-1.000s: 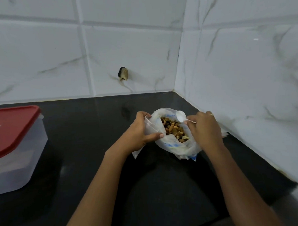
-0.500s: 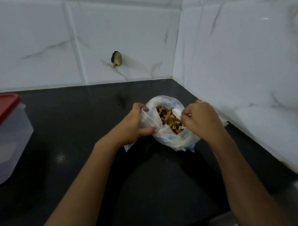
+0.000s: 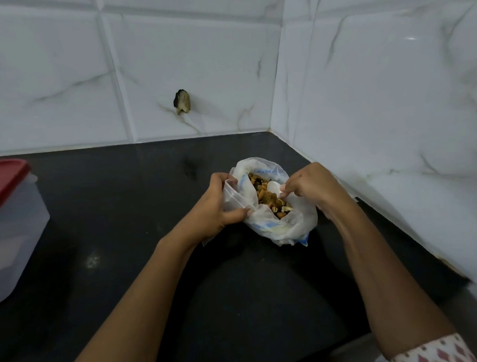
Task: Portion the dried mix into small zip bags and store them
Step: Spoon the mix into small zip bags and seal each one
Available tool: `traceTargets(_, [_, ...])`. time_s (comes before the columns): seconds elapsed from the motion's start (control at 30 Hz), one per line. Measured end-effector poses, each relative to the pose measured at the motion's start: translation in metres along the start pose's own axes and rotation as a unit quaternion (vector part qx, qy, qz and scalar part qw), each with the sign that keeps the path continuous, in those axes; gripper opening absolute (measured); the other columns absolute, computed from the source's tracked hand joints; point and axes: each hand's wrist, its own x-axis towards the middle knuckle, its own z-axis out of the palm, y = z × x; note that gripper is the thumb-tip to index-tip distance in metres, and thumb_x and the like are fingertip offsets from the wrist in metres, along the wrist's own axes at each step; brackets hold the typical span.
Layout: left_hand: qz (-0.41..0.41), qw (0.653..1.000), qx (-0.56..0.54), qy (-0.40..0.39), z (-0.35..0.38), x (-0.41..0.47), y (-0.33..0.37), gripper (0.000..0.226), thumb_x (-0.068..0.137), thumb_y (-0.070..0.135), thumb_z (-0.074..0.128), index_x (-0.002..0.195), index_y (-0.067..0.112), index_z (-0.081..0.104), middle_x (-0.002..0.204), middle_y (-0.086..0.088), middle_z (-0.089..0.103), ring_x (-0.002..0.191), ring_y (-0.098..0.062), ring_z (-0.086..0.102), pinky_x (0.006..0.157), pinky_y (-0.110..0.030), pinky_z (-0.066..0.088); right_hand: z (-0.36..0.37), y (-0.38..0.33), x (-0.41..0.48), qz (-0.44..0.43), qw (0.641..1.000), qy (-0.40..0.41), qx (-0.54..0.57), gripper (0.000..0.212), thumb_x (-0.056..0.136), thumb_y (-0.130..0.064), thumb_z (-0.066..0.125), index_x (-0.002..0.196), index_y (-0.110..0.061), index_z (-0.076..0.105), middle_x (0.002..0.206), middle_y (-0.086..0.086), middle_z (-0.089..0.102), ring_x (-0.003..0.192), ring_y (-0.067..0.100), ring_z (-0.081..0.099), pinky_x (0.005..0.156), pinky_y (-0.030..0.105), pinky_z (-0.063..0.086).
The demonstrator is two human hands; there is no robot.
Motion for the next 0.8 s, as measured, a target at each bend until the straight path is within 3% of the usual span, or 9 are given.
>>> traceTargets(0.1, [0.001,1.000,-0.002,-0.001,0.001,0.000,0.000,0.055,0.081,0.021,0.070,0.117,0.025,0.028,0.113,0.011,0.040,0.096,-0.002,0.048,0.074,-0.012,0.043,-0.008,-0.011,0.002,0.065,0.997,-0.049,0.009,0.015,0.081,-0.011,0.066,0.086,0.002,0.071,0.059,-0.003,0.066,0.066,0.012,0.050,0.067,0.025,0.037])
traceTargets(0.23, [-0.010,1.000,-0.011,-0.004,-0.001,0.003,0.002,0.057,0.081,0.021,0.070,0.118,0.025,0.027,0.114,0.009,0.040,0.095,-0.003,0.048,0.072,-0.013,0.044,-0.005,-0.014,0.012,0.037,0.995,-0.036,-0.086,0.014,0.080,-0.015,0.066,0.068,-0.007,0.069,0.084,0.003,0.067,0.084,0.019,0.059,0.073,0.028,0.039])
traceTargets(0.3, [-0.014,1.000,-0.010,-0.002,-0.002,0.004,0.003,0.058,0.080,0.021,0.070,0.118,0.025,0.026,0.119,0.006,0.039,0.097,-0.006,0.049,0.073,-0.014,0.045,0.003,-0.007,0.014,0.002,0.980,0.004,-0.201,0.014,0.081,-0.023,0.065,0.082,-0.010,0.070,0.083,0.002,0.061,0.078,0.019,0.056,0.070,0.029,0.042])
traceTargets(0.37, [-0.021,1.000,-0.020,0.002,-0.003,0.005,0.006,0.057,0.081,0.021,0.069,0.118,0.025,0.025,0.123,0.003,0.036,0.097,-0.005,0.046,0.070,-0.011,0.045,0.007,0.001,0.012,-0.035,0.972,0.042,-0.231,0.018,0.085,-0.031,0.062,0.094,-0.016,0.067,0.092,0.002,0.059,0.083,0.020,0.056,0.075,0.033,0.047])
traceTargets(0.43, [-0.029,0.999,-0.042,0.003,-0.003,0.005,0.009,0.056,0.082,0.021,0.068,0.118,0.025,0.025,0.123,0.003,0.033,0.092,-0.002,0.045,0.064,-0.004,0.045,0.006,0.003,0.008,-0.061,0.979,0.065,-0.182,0.015,0.084,-0.030,0.065,0.091,-0.017,0.065,0.092,0.001,0.060,0.088,0.021,0.058,0.077,0.033,0.049])
traceTargets(0.57, [-0.026,0.997,-0.072,0.015,0.001,0.005,0.010,0.056,0.081,0.021,0.068,0.117,0.024,0.025,0.119,0.006,0.034,0.089,0.001,0.044,0.062,0.002,0.043,0.006,0.001,0.006,-0.091,0.987,0.066,-0.112,0.018,0.082,-0.024,0.069,0.074,-0.007,0.067,0.075,0.004,0.065,0.077,0.017,0.060,0.057,0.020,0.042])
traceTargets(0.63, [-0.019,0.997,-0.078,0.020,0.005,0.004,0.009,0.056,0.081,0.020,0.069,0.116,0.023,0.025,0.112,0.010,0.035,0.089,0.002,0.045,0.065,0.001,0.044,0.008,0.000,0.007,-0.084,0.991,0.065,-0.084,0.022,0.081,-0.022,0.070,0.079,-0.001,0.069,0.078,0.011,0.068,0.078,0.021,0.063,0.063,0.026,0.047])
traceTargets(0.7, [-0.017,0.996,-0.082,0.024,0.008,0.003,0.010,0.056,0.081,0.019,0.069,0.116,0.024,0.026,0.106,0.015,0.035,0.090,0.001,0.045,0.065,-0.002,0.045,0.008,-0.001,0.009,-0.045,0.997,0.053,-0.022,0.022,0.081,-0.019,0.070,0.082,0.004,0.068,0.072,0.012,0.067,0.069,0.022,0.063,0.066,0.031,0.050])
traceTargets(0.8, [-0.018,0.995,-0.098,0.029,0.010,0.002,0.008,0.056,0.080,0.018,0.069,0.116,0.023,0.027,0.104,0.017,0.037,0.093,-0.001,0.047,0.069,-0.010,0.047,0.004,-0.002,0.012,0.075,0.995,0.013,0.066,0.017,0.084,-0.018,0.067,0.078,-0.002,0.063,0.056,0.003,0.054,0.044,0.010,0.042,0.051,0.022,0.033])
